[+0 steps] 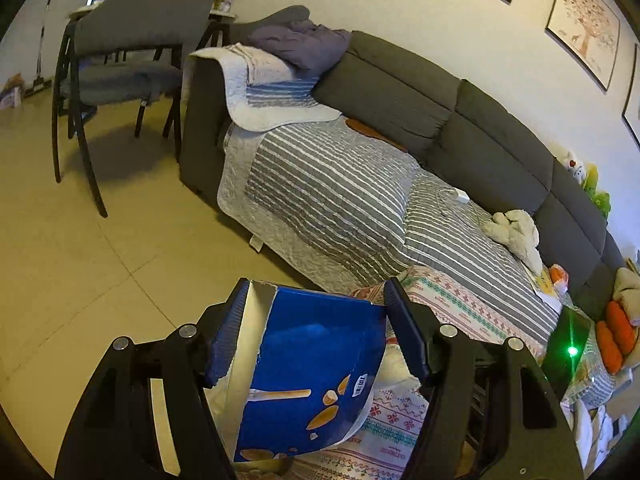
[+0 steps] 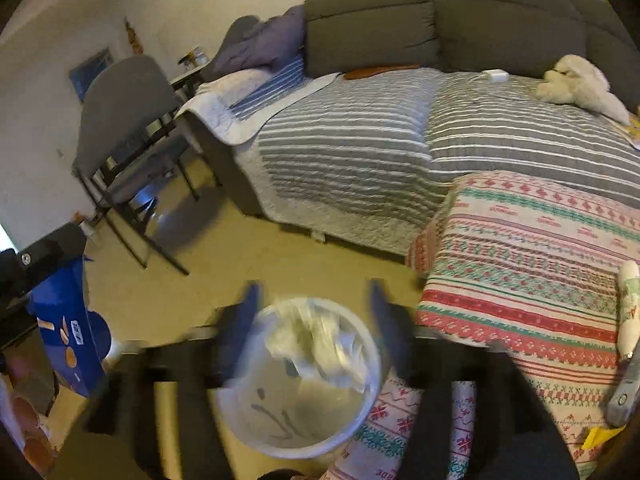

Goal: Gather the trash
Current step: 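Carry the blue box to the white wastebasket and open the left tool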

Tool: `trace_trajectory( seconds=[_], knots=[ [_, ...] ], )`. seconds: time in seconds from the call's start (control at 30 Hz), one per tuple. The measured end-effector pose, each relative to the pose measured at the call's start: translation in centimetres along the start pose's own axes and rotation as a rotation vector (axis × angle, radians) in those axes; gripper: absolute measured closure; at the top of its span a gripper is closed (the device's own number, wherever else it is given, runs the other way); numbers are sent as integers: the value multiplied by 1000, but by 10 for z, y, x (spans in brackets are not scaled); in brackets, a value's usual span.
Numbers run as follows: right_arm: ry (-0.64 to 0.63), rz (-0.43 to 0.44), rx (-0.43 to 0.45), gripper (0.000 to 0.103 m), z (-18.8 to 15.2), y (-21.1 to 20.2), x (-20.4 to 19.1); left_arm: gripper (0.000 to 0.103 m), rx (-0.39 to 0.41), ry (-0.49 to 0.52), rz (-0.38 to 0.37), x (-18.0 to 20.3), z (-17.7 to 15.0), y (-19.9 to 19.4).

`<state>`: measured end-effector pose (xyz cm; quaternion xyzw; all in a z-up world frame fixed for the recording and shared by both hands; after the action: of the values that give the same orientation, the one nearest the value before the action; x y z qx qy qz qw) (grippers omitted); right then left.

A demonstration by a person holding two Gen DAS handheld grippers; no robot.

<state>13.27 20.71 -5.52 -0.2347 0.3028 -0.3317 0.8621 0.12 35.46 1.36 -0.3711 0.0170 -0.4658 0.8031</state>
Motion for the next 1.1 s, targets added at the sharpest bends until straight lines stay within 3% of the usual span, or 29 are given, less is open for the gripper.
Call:
trace_trajectory(
  seconds=[0.13, 0.37, 0.57, 0.63, 0.73, 0.77, 1.1],
  knots=[
    [8, -86, 33, 21, 9, -8, 13, 38, -22, -9, -7, -2, 4, 11],
    [-31, -212, 99, 15, 17, -36, 25, 37, -86, -6, 8, 2, -3, 35],
    [-64, -288, 102, 14, 9, -52, 43, 35, -115, 5, 5, 12, -8, 48],
    [-66, -317, 98, 14, 6, -59, 52, 32, -127, 8, 7, 15, -10, 53],
    [-56, -340, 101, 14, 3, -69, 64, 13, -149, -5, 21, 18, -12, 58],
    [-51, -347, 104, 14, 3, -73, 68, 7, -148, -11, 24, 20, -11, 56],
    [-27, -463, 170, 7, -3, -121, 99, 7, -69, 94, 36, 74, -28, 32]
  ],
)
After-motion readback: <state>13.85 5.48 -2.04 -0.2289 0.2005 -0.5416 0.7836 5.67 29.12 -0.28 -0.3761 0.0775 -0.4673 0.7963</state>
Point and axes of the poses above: each gripper's, at about its wrist camera, not at the fingertips, and y roughly the way its jaws point, x to its right, z to its top, the point moved 1 cm from there along y, roughly the way its jaws point, and after that the axes turned 3 degrees about z, right-handed, at the moved point
